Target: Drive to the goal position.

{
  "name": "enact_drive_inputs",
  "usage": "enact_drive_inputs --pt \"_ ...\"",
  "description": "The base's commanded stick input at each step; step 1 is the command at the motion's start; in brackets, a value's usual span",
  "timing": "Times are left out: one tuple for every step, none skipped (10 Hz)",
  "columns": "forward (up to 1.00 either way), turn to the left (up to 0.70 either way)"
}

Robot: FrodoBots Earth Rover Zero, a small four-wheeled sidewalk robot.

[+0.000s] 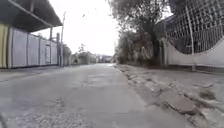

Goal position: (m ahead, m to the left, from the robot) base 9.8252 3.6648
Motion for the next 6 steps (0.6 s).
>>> enact_drive_inputs --pt "1.0 0.0" --pt "1.0 0.0" --pt "1.0 0.0" --pt "1.0 0.0" --pt "1.0 0.0" --pt "1.0 0.0"
